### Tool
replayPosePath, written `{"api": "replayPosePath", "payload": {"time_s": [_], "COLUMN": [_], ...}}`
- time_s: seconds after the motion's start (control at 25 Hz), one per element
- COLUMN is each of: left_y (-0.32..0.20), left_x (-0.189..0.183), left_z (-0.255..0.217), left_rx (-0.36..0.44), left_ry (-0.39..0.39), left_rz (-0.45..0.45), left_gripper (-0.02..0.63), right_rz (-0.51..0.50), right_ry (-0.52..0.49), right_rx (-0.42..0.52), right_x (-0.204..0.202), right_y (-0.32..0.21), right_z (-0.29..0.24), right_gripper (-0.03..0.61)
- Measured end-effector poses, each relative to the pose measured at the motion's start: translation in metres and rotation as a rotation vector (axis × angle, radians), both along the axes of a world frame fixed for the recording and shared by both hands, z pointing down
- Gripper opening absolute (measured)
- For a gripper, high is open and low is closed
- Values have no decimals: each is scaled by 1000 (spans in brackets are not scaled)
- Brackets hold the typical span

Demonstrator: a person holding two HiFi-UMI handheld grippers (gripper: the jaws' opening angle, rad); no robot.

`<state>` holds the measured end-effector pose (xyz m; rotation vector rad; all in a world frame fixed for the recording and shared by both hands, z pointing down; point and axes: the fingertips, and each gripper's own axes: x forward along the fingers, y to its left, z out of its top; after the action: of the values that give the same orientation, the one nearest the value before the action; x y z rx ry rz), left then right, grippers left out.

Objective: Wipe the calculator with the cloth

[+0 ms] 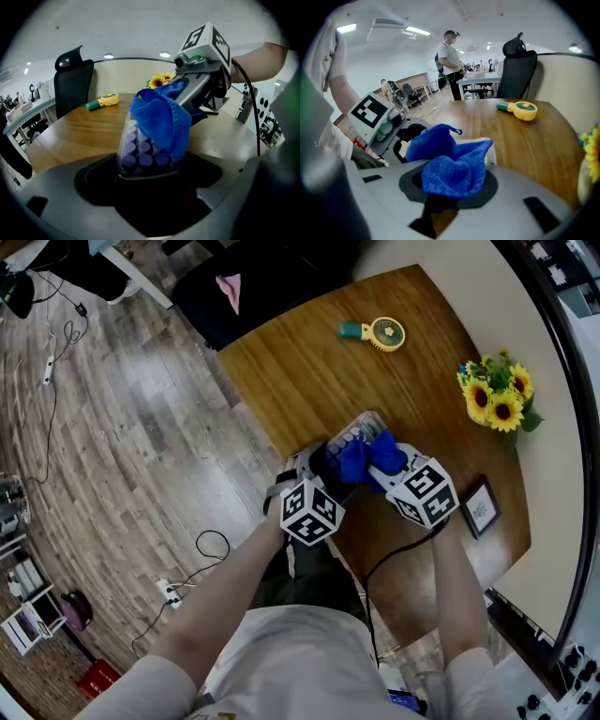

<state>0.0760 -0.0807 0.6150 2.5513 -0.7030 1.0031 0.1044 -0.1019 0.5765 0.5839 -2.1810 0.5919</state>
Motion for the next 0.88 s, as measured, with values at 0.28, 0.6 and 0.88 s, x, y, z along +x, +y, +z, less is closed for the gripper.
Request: {"api": "replayPosePath", "payload": {"time_s": [0.28,0.6,0.88], "left_y": [1,1,0], "left_x": [-1,0,0], "left_z": [-1,0,-1], "left_rx": [2,0,-1], "left_ry": [1,-2,-1], "left_rz": [0,1,-2], "left_gripper": [449,449,449], "right_rz": [199,372,338], "right_ry": [121,50,49], "right_rx": [119,359,296], "right_x": [57,35,-13], "right_y": [-36,-94,-105], "right_z": [-8,-69,-38], "right_gripper": [94,89,92]}}
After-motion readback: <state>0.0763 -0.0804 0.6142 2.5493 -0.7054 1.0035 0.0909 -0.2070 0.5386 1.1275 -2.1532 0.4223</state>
